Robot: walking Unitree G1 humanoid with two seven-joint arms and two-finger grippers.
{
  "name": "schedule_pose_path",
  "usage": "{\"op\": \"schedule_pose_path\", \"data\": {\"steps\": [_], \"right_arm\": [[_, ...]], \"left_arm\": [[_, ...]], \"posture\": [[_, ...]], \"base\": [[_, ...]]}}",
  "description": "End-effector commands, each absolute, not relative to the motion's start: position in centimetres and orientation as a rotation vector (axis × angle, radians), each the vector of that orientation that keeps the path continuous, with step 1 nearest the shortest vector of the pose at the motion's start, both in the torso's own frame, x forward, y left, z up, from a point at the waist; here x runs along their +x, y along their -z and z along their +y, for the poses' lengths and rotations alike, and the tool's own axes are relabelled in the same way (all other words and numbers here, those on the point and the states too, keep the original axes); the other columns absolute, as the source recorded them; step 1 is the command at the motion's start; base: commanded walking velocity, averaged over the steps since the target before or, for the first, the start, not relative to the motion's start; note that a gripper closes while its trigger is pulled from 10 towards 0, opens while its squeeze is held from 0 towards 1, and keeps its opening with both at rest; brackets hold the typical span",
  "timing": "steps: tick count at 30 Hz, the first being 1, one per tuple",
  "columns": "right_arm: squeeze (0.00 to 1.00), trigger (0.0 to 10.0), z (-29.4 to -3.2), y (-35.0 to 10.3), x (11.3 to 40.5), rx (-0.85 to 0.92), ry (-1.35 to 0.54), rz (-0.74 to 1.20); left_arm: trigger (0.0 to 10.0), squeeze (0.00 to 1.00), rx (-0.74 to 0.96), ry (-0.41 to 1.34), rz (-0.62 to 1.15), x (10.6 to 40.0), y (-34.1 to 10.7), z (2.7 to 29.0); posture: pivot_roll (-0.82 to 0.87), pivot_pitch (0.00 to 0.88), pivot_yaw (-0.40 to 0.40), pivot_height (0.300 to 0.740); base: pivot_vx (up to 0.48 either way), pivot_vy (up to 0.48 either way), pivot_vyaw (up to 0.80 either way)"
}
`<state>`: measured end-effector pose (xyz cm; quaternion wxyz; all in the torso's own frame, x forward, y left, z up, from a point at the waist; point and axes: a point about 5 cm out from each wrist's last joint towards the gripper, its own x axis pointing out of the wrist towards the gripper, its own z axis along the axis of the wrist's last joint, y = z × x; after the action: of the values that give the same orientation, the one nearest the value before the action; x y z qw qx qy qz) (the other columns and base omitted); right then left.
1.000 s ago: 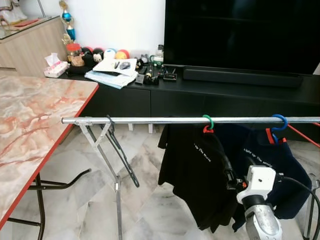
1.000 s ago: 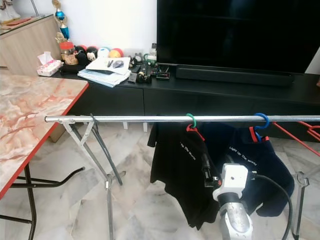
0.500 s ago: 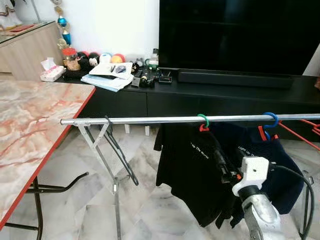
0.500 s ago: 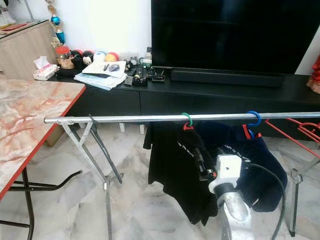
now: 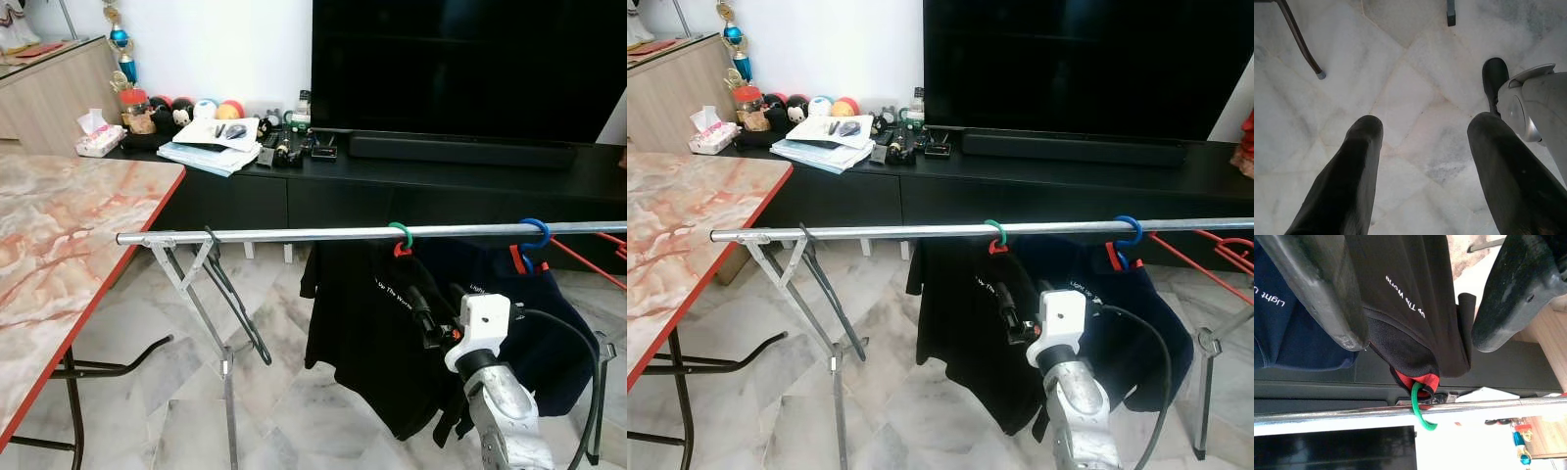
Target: Hang hanger
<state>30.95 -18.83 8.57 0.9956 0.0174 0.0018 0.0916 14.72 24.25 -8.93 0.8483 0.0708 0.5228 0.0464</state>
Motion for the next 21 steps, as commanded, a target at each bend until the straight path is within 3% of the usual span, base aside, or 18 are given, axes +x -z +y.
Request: {"op": "schedule_pose_path", "data": {"steps": [1, 6, 21], "right_arm": [[0.00, 10.0, -19.26, -8.72, 30.81, 0.042, -0.162, -0.006], [0.00, 10.0, -19.43, -8.80, 30.90, 0.043, -0.153, -0.007], [0.00, 10.0, -19.61, -8.61, 30.78, 0.037, -0.123, -0.002]], "left_arm": [[10.0, 0.00, 0.141, -0.105, 1.110, 14.57, 8.96, 24.40], [10.0, 0.00, 0.137, -0.108, 1.109, 14.59, 8.94, 24.44], [10.0, 0.00, 0.136, -0.106, 1.110, 14.74, 8.87, 24.53]], "posture": [[-0.07, 0.000, 0.053, 0.740], [-0.07, 0.000, 0.054, 0.740], [-0.06, 0.000, 0.056, 0.740]], "base": [[0.000, 0.000, 0.00], [0.048, 0.000, 0.00], [0.281, 0.000, 0.00]]}}
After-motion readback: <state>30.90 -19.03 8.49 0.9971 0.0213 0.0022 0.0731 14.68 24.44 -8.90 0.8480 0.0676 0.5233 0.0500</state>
